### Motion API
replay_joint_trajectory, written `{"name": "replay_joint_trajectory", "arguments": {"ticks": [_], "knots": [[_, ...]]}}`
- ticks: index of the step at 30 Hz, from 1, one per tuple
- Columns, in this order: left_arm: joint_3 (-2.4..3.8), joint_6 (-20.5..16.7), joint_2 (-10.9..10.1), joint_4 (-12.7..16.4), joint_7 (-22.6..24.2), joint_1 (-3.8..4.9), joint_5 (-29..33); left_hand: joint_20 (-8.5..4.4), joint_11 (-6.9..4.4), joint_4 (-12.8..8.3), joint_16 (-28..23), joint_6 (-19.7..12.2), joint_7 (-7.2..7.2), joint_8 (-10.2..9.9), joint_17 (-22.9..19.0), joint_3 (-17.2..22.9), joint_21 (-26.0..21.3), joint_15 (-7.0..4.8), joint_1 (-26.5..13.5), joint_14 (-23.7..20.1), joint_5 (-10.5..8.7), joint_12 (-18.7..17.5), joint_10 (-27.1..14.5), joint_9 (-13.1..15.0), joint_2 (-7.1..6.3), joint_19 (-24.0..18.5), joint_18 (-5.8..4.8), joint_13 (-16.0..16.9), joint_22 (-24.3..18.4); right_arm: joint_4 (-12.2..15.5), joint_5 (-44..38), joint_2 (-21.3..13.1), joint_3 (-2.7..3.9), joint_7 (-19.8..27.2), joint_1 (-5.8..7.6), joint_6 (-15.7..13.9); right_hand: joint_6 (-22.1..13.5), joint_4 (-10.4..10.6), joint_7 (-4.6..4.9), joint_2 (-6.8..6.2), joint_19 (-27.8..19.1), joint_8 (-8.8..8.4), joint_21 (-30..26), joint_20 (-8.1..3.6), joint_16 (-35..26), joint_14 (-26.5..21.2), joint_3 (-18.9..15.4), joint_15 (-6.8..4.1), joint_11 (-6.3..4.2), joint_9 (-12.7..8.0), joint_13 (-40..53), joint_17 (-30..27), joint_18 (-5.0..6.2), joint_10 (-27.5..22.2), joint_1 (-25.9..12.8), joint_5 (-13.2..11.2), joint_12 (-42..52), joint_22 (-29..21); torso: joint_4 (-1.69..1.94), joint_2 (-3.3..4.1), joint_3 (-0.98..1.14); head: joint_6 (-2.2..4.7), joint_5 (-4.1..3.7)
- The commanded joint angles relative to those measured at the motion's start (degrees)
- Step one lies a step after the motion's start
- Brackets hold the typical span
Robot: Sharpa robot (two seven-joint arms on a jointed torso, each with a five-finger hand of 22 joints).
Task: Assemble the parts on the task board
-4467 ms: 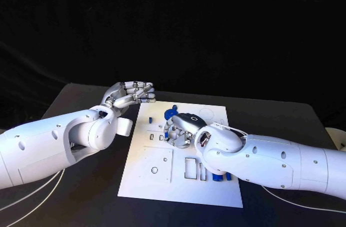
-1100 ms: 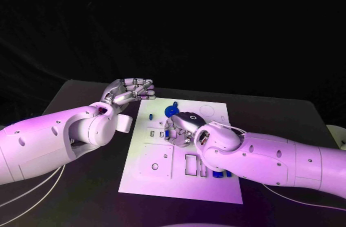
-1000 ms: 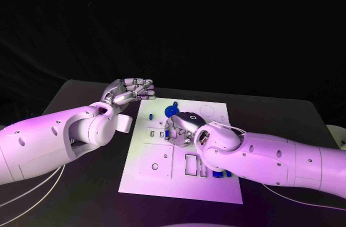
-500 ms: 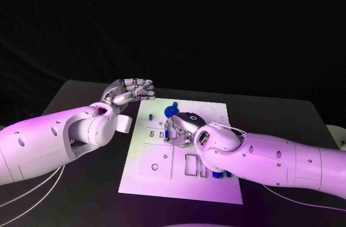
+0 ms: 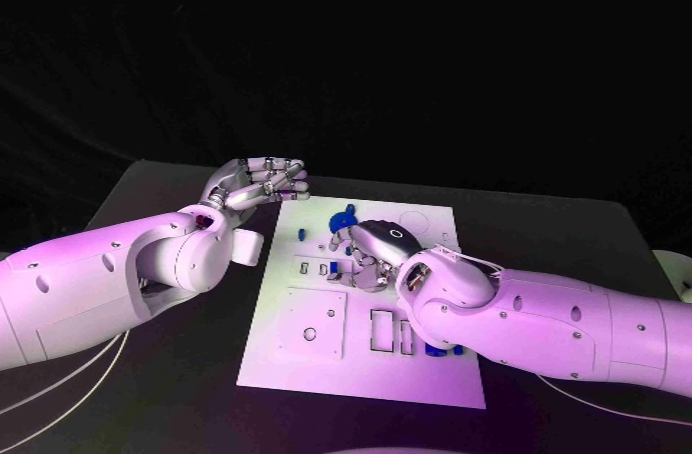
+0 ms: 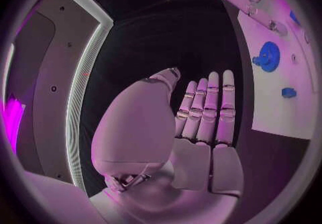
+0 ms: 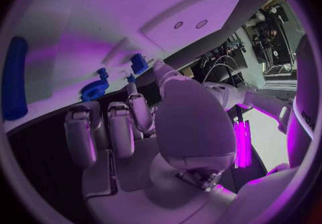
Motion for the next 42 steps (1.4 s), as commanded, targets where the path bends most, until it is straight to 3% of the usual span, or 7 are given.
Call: {"name": "replay_joint_trajectory", "arguments": {"ticks": [1,12,19,21,23,28,42], "knots": [[0.04,1.1,0.0,-0.1,-0.2,0.07,-0.3,0.10,0.06,0.0,-0.2,0.2,1.35,-0.4,0.1,0.4,-0.3,0.39,-0.3,-0.2,-0.24,-0.2,0.3,-0.1,-0.08,0.2,0.72,0.0,-0.1,1.8,2.6,-1.7,0.28,4.9,0.42,-4.4,-0.2,0.8,-0.15,0.20,5.8,0.41,0.0,0.28,-0.4,5.0,-1.0,0.53,0.20,-0.2,0.5,10.1,-0.75,0.0,0.8,0.4,0.5,14.9,-0.15,-0.15,-0.01,0.22,0.13],[0.05,6.1,0.1,-2.4,-13.7,0.08,-18.3,-2.96,-2.41,0.7,6.7,2.9,-0.37,0.6,4.8,-1.8,4.5,-2.94,-4.0,10.2,-0.28,1.8,7.4,0.6,-1.37,7.8,0.89,1.1,1.6,4.5,28.5,-11.2,0.87,21.3,6.43,-2.7,2.4,0.8,-0.82,1.90,4.0,2.33,-2.6,-0.17,-0.8,4.7,0.8,-0.01,-0.43,-0.4,-0.6,9.0,0.04,-1.0,3.4,4.3,-0.3,13.0,-0.76,-1.07,0.19,0.46,0.44],[0.02,17.4,1.3,-4.0,-31.3,2.02,-33.3,-7.66,-6.28,0.7,30.2,5.6,-3.61,3.5,19.5,-4.8,16.7,-7.27,-13.1,20.1,-0.42,11.0,16.9,2.8,-0.07,16.5,0.64,7.3,8.3,3.7,41.3,-17.4,0.93,23.1,8.93,-1.5,3.9,1.1,-1.36,1.54,4.1,3.71,-2.6,-0.59,-0.9,4.7,1.0,-0.47,-0.95,-0.2,-0.5,9.0,0.01,-0.6,2.4,8.7,0.0,13.1,-0.89,-1.86,0.52,0.28,0.82],[0.00,19.6,1.9,-4.4,-35.0,2.68,-35.9,-8.95,-7.78,0.3,51.2,7.5,-5.09,6.7,42.9,-6.2,22.0,-8.66,-15.9,26.0,-0.60,17.0,18.4,4.9,0.45,18.9,0.66,11.7,11.4,3.5,42.6,-18.2,0.93,23.2,9.14,-1.3,3.9,1.1,-1.41,1.57,4.1,3.81,-2.6,-0.63,-0.9,4.7,1.0,-0.51,-0.98,-0.2,-0.5,8.9,0.01,-0.5,2.4,9.0,0.0,13.1,-0.96,-2.03,0.73,0.10,1.14],[-0.03,21.4,2.5,-4.7,-38.7,3.48,-38.4,-10.37,-8.86,1.2,64.9,5.2,-5.97,13.0,59.7,-7.4,35.0,-9.06,-17.0,27.4,-0.46,31.9,12.5,10.3,1.73,17.7,-0.52,24.1,23.6,3.4,43.4,-18.9,0.93,23.1,9.29,-1.0,4.0,1.1,-1.42,1.58,4.1,3.84,-2.6,-0.64,-0.9,4.6,1.0,-0.52,-1.00,-0.2,-0.5,8.9,0.01,-0.5,2.4,9.1,0.0,13.1,-0.99,-2.23,0.97,0.11,1.30],[-0.27,26.1,4.8,-5.7,-46.8,5.80,-45.2,-10.37,-9.41,1.2,69.2,2.9,-6.93,19.8,66.6,-8.8,47.5,-9.96,-18.5,30.2,-0.58,48.9,10.4,16.5,2.79,19.0,-1.78,40.3,38.5,3.0,44.1,-19.9,0.92,22.6,9.47,-0.5,4.0,1.1,-1.44,1.58,4.0,3.89,-2.7,-0.66,-0.9,4.6,1.1,-0.54,-1.02,-0.2,-0.6,8.8,0.05,-0.5,2.4,9.3,0.0,13.0,-1.03,-2.77,1.45,-0.23,1.51],[-2.07,35.9,13.4,-11.8,-53.9,8.24,-55.4,-11.33,-10.04,1.2,70.8,1.6,-7.55,22.8,70.4,-10.3,55.5,-10.71,-19.4,31.8,-0.51,54.8,12.1,19.4,3.04,26.3,-4.09,47.0,52.3,2.1,43.1,-20.0,0.79,20.7,9.47,-0.1,3.9,1.1,-1.48,1.41,3.8,3.98,-3.1,-0.74,-1.1,4.5,1.0,-0.60,-1.07,-0.2,-0.7,8.2,0.15,-0.6,2.1,9.8,-0.1,12.7,-0.92,-3.22,1.96,-0.93,2.02]]}}
